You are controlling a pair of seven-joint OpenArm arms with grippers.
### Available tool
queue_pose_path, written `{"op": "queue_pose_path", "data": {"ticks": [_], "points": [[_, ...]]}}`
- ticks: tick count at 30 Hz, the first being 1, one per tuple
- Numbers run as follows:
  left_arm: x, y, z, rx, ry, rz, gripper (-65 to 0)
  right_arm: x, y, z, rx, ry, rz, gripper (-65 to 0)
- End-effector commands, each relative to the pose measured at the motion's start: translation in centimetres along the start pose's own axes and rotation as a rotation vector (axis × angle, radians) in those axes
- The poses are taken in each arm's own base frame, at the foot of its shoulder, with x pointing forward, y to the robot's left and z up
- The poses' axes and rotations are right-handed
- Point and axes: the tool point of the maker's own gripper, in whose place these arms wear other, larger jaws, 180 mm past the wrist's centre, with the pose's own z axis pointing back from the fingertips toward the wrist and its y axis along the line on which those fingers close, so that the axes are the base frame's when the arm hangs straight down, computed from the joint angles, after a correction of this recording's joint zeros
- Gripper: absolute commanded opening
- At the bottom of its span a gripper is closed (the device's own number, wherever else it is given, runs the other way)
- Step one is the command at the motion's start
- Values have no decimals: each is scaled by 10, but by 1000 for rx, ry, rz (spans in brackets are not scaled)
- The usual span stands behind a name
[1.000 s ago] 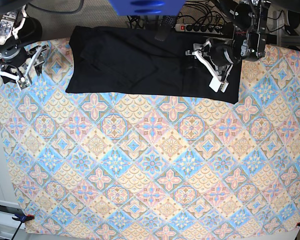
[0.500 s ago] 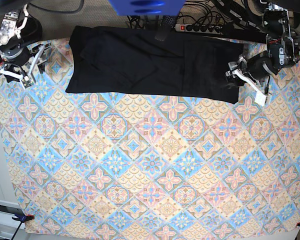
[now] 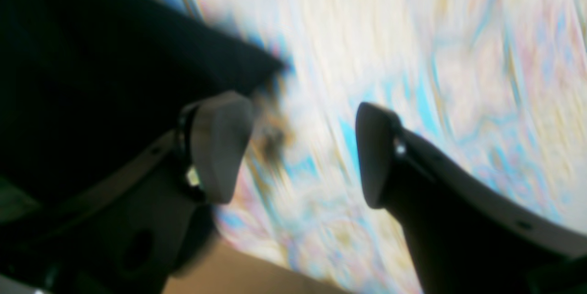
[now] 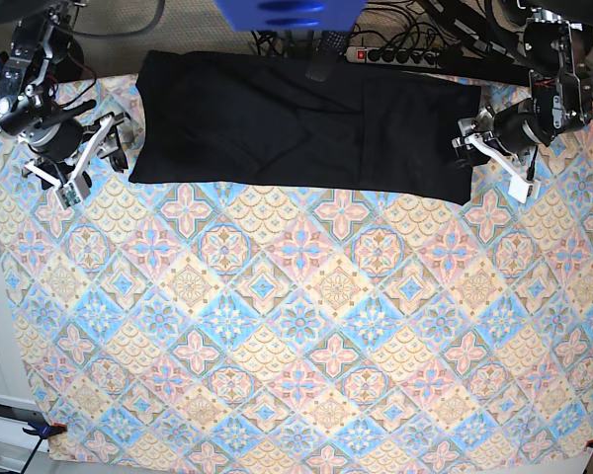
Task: Fold the T-shirt properly
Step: 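Move the right gripper to the strip's other end and grasp it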
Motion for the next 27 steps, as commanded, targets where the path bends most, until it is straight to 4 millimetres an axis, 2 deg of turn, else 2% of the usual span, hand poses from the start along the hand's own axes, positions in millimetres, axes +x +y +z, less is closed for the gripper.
{"op": "queue_pose_path", "data": {"ticks": [1, 7, 11, 24, 27], "points": [[10, -3, 5, -13, -27, -19, -286, -11, -7, 4, -12, 39, -12, -268], [10, -3, 5, -13, -27, -19, -286, -29, 3, -3, 65, 81, -96, -268], [10, -3, 5, -13, -27, -19, -286, -30, 7, -4, 76, 81, -98, -268], [10, -3, 5, -13, -27, -19, -286, -27, 63, -25, 236, 110, -14, -268], [10, -3, 5, -13, -27, -19, -286, -38, 69, -30, 261, 141, -30, -268]]}}
